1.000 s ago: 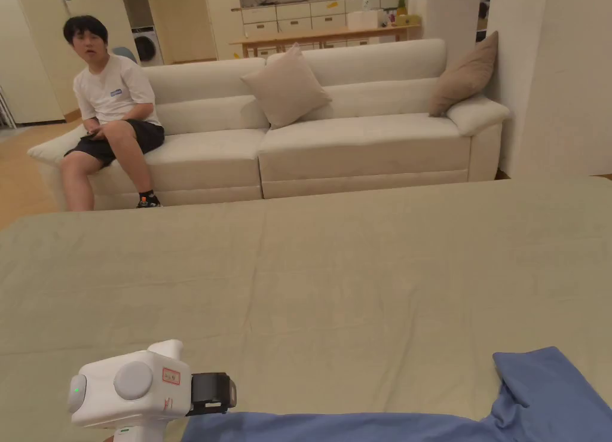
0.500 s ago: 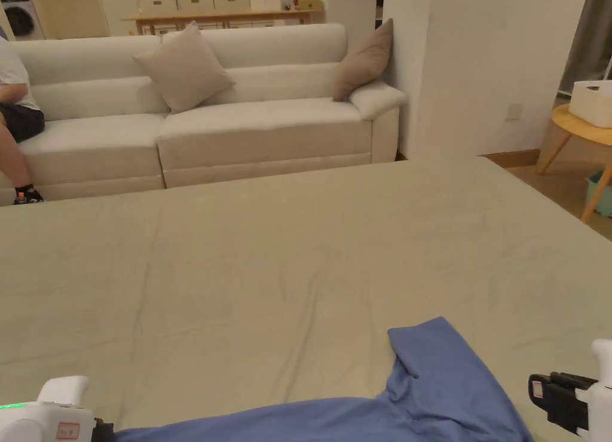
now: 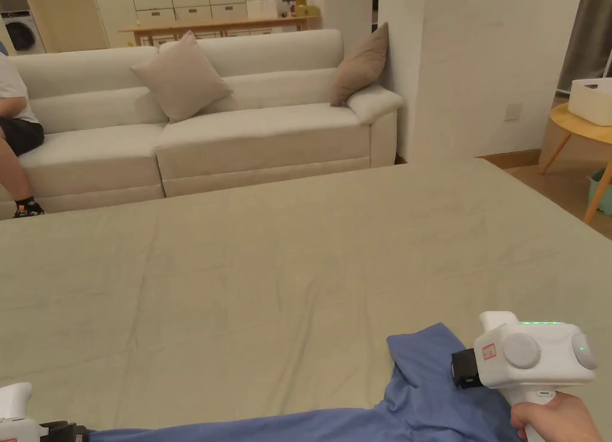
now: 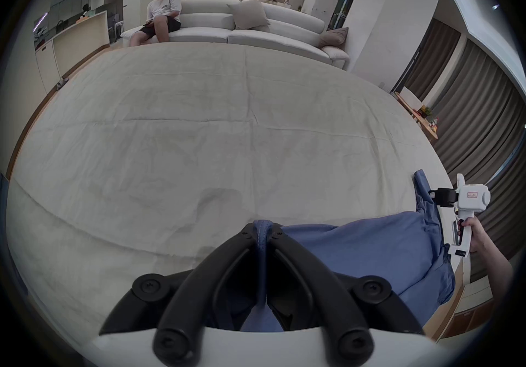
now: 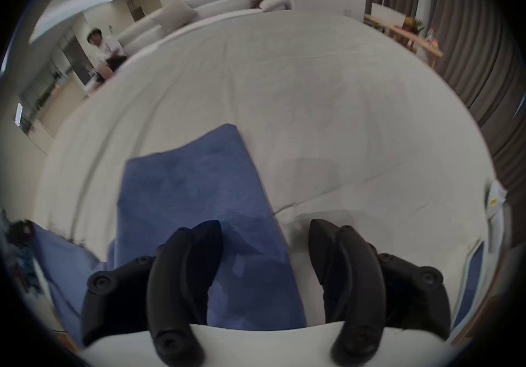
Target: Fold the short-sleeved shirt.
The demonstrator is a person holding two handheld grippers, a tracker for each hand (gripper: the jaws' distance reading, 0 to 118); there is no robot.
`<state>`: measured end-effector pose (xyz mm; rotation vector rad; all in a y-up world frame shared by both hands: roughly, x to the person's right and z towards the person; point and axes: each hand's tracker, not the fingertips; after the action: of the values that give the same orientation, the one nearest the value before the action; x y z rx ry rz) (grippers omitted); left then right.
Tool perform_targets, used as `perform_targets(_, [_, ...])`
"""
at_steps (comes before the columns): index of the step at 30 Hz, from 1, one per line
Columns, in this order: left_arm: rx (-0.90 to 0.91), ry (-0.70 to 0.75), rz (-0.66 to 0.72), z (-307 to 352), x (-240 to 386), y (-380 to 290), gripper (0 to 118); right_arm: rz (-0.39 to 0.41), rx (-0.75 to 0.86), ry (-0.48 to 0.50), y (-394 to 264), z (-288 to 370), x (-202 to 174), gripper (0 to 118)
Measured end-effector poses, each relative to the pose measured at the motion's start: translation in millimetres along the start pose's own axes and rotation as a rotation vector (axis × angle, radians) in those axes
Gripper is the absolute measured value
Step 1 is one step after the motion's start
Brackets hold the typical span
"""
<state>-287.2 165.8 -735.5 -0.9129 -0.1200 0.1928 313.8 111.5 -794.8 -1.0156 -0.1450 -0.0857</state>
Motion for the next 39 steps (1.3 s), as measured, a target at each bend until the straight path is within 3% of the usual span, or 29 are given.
perform_targets(2, [-0.006, 0.001, 0.018, -2.7, -0.6, -3.6, 3, 0.085, 0.011, 0.034, -2.8, -6.1, -9.6, 41])
perform_targets(3, [-0.009, -0.003, 0.033, -4.1, -1.2, -5.1, 3, 0.124, 0.028, 0.073, -4.1, -6.8, -13.2, 17])
perform_targets(4, [-0.014, -0.006, 0.043, -11.6, -5.8, -2.9, 3, 0.156, 0.011, 0.141, -5.7, -8.3, -17.9, 3])
perform_targets(5, [-0.018, -0.006, 0.042, -13.8, -4.3, -3.8, 3, 0.167, 0.0, 0.134, -8.2, -8.9, -22.7, 3])
perform_targets(7, [-0.018, 0.011, 0.02, -14.2, -0.2, -5.6, 3, 0.235, 0.107, 0.017, -20.0, 14.5, -33.1, 3])
perform_targets(8, [-0.014, 0.017, 0.013, -14.6, 0.8, -1.3, 3, 0.229, 0.158, 0.017, -22.2, 22.6, -31.0, 3])
perform_targets(10, [0.01, 0.012, 0.008, -5.7, -0.3, 0.9, 3, 0.123, 0.217, 0.056, -17.1, 42.7, -19.6, 3])
perform_targets(12, [0.042, -0.009, 0.016, 10.5, -0.5, -0.7, 3, 0.071, 0.312, 0.091, -19.3, 73.8, -7.6, 3])
perform_targets(19, [0.142, -0.018, -0.018, 83.2, 1.7, -40.6, 3, 0.021, 0.486, 0.171, -79.3, 191.1, 31.2, 3])
perform_targets(22, [0.15, -0.041, 0.062, 113.7, 0.7, -71.5, 3, 0.042, 0.515, 0.161, -126.9, 234.3, 39.5, 3])
perform_targets(27, [0.112, -0.012, 0.068, 147.1, -13.3, -133.3, 3, -0.001, 0.43, 0.174, -204.7, 275.3, 52.9, 3])
perform_targets(31, [0.019, -0.042, 0.14, 156.7, -28.9, -186.6, 3, 0.055, 0.278, 0.126, -256.2, 266.1, 60.4, 3])
perform_targets(34, [-0.062, -0.016, 0.162, 145.5, -33.5, -216.8, 3, 0.071, 0.138, 0.17, -280.8, 237.6, 65.5, 3])
perform_targets(39, [-0.146, -0.006, 0.168, 118.8, -43.7, -246.8, 5, 0.141, -0.025, 0.151, -297.3, 202.9, 60.4, 3])
